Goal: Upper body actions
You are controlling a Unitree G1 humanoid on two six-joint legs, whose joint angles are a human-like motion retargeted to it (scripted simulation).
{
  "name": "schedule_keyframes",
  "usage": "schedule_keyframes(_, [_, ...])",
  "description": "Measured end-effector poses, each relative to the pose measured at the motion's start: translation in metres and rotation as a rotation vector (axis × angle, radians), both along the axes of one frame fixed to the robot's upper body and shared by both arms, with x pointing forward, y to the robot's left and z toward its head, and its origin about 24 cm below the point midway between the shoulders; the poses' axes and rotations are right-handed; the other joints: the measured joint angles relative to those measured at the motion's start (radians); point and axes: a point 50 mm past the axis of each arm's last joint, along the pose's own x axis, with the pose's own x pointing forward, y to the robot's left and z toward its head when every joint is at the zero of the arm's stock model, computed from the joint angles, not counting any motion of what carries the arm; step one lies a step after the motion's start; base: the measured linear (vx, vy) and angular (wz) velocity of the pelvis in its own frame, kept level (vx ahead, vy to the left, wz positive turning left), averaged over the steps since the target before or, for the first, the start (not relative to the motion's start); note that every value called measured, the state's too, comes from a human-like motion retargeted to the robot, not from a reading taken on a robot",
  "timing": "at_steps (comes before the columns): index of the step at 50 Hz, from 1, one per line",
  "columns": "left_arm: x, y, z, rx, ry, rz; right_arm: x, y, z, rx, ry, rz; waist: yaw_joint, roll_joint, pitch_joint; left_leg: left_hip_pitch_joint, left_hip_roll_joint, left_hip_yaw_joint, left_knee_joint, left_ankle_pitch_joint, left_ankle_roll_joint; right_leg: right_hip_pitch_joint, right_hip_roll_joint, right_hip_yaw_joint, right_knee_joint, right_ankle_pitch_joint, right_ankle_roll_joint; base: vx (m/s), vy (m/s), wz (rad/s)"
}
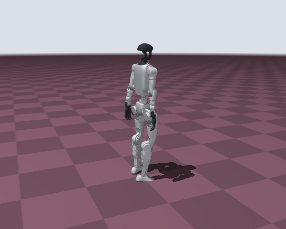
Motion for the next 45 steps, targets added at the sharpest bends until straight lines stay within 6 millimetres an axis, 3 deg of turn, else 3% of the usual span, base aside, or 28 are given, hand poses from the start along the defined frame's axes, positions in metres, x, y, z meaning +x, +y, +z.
schedule_keyframes(7, [-0.001, 0.0, 0.0, 0.005, 0.001, -0.001, -0.012, -0.008, 0.002, -0.035, 0.029, -0.077, -0.053, 0.0, 0.004, -0.006, -0.01, -0.051, 0.004, 0.007, 0.005, 0.017, -0.003, -0.052, -0.013, 0.004, 0.0, 0.0, 0.0, 0.23])
schedule_keyframes(15, [0.001, 0.002, 0.0, 0.009, -0.001, 0.011, -0.014, -0.001, 0.001, 0.015, 0.049, -0.213, -0.048, -0.002, 0.012, -0.002, -0.012, -0.038, 0.003, 0.006, 0.006, 0.02, 0.015, -0.044, -0.017, 0.002, -0.022, -0.01, 0.0, -0.05])
schedule_keyframes(24, [0.012, 0.009, 0.0, 0.018, 0.016, -0.035, 0.002, -0.001, 0.0, 0.02, 0.014, -0.185, -0.077, 0.003, 0.004, -0.009, -0.015, -0.06, 0.004, 0.011, 0.008, 0.023, 0.003, -0.067, -0.02, 0.006, -0.01, -0.01, 0.01, 0.11])
schedule_keyframes(30, [0.036, 0.022, 0.0, 0.042, -0.006, -0.186, 0.021, -0.005, 0.001, 0.043, 0.0, -0.264, -0.068, 0.014, -0.023, -0.016, -0.014, -0.052, 0.004, 0.009, 0.007, 0.01, -0.001, -0.059, -0.016, 0.006, -0.007, -0.03, 0.05, -0.06])
schedule_keyframes(35, [0.07, 0.033, 0.001, 0.068, -0.066, -0.215, 0.057, -0.003, 0.004, 0.114, -0.067, -0.371, -0.064, 0.013, -0.048, -0.018, -0.017, -0.055, 0.004, 0.01, 0.008, 0.009, -0.005, -0.063, -0.015, 0.006, -0.006, -0.01, 0.03, 0.03])
schedule_keyframes(40, [0.132, 0.051, 0.011, 0.1, -0.208, -0.052, 0.13, 0.001, 0.018, 0.208, -0.244, -0.429, -0.065, 0.012, -0.082, -0.025, -0.02, -0.062, 0.006, 0.015, 0.009, 0.009, -0.009, -0.073, -0.015, 0.007, -0.006, 0.0, 0.0, 0.0])
schedule_keyframes(45, [0.227, 0.081, 0.049, 0.171, -0.458, 0.031, 0.23, 0.016, 0.06, 0.406, -0.474, -0.495, -0.065, 0.015, -0.109, -0.028, -0.018, -0.061, 0.007, 0.019, 0.01, 0.007, -0.009, -0.075, -0.015, 0.011, -0.008, -0.02, 0.02, 0.01])
